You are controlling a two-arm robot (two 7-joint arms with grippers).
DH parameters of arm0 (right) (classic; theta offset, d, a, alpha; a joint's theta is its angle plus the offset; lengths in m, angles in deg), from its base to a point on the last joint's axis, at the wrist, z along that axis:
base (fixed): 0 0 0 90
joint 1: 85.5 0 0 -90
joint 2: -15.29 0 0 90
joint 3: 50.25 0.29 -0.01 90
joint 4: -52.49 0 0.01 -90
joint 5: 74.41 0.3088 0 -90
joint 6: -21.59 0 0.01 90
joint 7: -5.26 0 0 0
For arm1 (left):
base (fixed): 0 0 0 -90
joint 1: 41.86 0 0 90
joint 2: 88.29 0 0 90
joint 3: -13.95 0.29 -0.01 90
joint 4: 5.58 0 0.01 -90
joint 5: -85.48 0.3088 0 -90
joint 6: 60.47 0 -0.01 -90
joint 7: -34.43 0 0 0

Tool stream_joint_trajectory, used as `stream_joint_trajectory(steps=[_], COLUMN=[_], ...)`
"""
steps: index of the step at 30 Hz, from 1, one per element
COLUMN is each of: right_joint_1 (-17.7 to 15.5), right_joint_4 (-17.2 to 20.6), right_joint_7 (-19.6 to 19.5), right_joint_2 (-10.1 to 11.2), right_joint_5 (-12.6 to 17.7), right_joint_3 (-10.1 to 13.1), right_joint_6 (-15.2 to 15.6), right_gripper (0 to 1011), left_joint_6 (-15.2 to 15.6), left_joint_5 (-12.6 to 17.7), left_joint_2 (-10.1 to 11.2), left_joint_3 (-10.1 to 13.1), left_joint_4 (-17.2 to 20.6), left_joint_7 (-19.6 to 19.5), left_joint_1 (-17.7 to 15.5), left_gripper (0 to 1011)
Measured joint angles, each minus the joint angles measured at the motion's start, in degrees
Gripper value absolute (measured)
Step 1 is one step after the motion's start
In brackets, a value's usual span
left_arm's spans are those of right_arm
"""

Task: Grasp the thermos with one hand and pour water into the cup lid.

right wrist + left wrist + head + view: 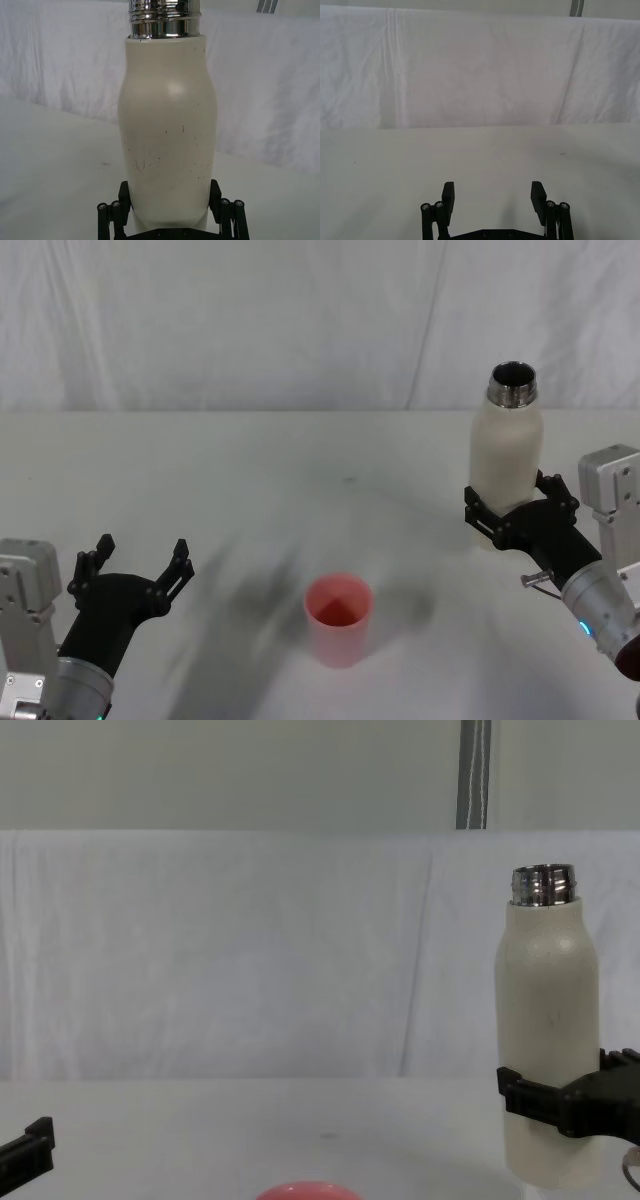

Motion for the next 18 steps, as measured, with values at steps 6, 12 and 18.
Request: stream_joint_trajectory(steps=[6,12,18], right_joint_1=[-1.0,-1.9,-3.3], right_joint_4=[2.1,3.9,6.2], right_joint_7=[-0.2,-0.5,-1.0], right_joint_2=[1.4,2.5,3.9], right_joint_5=[-2.4,-4.9,-8.9], right_joint_3=[-0.1,-0.2,-0.4], right_joint_6=[0.4,0.5,0.5], right_gripper=[949,949,949], left_joint_6=[0.0,0.0,0.0], left_joint_5=[0.0,0.0,0.0], left_joint_2=[0.0,0.0,0.0], left_joint_3=[0.0,0.0,0.0], left_joint_4=[0.0,0.0,0.0], left_joint_7=[0.0,0.0,0.0], left_joint_1=[0.0,0.0,0.0], left_gripper=[1001,1001,1001])
